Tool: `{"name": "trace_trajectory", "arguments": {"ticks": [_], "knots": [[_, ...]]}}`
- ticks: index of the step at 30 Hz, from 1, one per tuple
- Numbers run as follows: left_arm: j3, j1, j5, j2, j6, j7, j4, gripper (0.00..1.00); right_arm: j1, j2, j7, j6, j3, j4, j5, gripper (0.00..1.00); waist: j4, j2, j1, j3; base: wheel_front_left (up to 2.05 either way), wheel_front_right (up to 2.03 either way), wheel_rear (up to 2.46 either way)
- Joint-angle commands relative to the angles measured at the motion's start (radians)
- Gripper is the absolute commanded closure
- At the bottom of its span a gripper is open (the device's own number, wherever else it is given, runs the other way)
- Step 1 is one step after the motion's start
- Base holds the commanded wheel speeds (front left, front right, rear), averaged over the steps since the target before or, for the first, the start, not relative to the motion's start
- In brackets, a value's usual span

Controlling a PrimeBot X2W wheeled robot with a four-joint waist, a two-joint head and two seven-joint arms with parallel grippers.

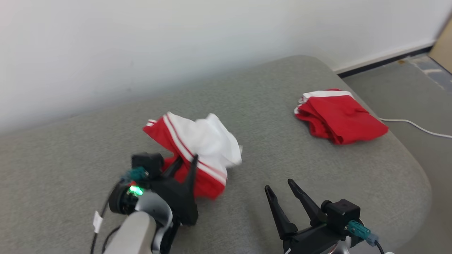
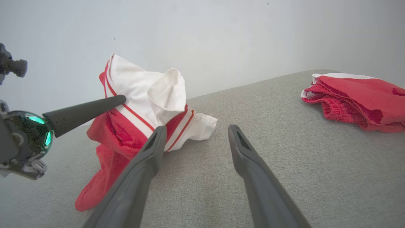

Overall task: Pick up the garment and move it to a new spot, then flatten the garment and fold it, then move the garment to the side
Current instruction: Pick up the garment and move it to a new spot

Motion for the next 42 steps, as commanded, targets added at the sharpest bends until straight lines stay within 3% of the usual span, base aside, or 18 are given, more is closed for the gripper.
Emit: {"name": "trace_trajectory", "arguments": {"ticks": [1,6,12,19,25,34,42], "knots": [[-0.027,0.002,0.028,0.004,0.006,-0.042,0.062,0.00,0.002,0.001,-0.006,-0.003,-0.009,0.003,-0.007,0.00,-0.056,0.0000,0.0001,0.010,0.00,0.00,0.00],[-0.050,0.011,0.034,0.004,0.023,-0.188,0.138,0.00,0.014,-0.004,-0.011,-0.003,-0.041,0.006,-0.009,0.00,-0.040,0.0000,0.0001,0.009,0.00,0.00,0.00],[-0.025,0.046,0.015,0.004,0.043,-0.306,0.146,0.00,0.045,-0.025,-0.011,-0.003,-0.126,0.002,-0.017,0.00,0.047,0.0000,0.0001,-0.019,0.00,0.00,0.00],[0.100,0.171,0.077,0.024,0.057,-0.311,-0.026,0.00,0.081,-0.051,0.008,-0.003,-0.219,-0.029,-0.040,0.00,0.166,0.0000,0.0001,-0.054,0.00,0.00,0.00],[0.206,0.297,0.123,0.039,0.039,-0.311,-0.141,0.00,0.100,-0.072,0.023,-0.003,-0.266,-0.043,-0.044,0.00,0.243,0.0000,0.0001,-0.080,0.00,0.00,0.00],[0.304,0.433,0.203,0.034,0.005,-0.312,-0.221,0.00,0.138,-0.072,0.013,-0.003,-0.325,-0.018,-0.060,0.00,0.310,0.0000,0.0001,-0.099,0.00,0.00,0.00],[0.371,0.484,0.241,0.020,-0.031,-0.312,-0.229,0.00,0.170,-0.058,0.010,-0.003,-0.344,-0.004,-0.069,0.00,0.322,0.0000,0.0001,-0.106,0.00,0.00,0.00]]}}
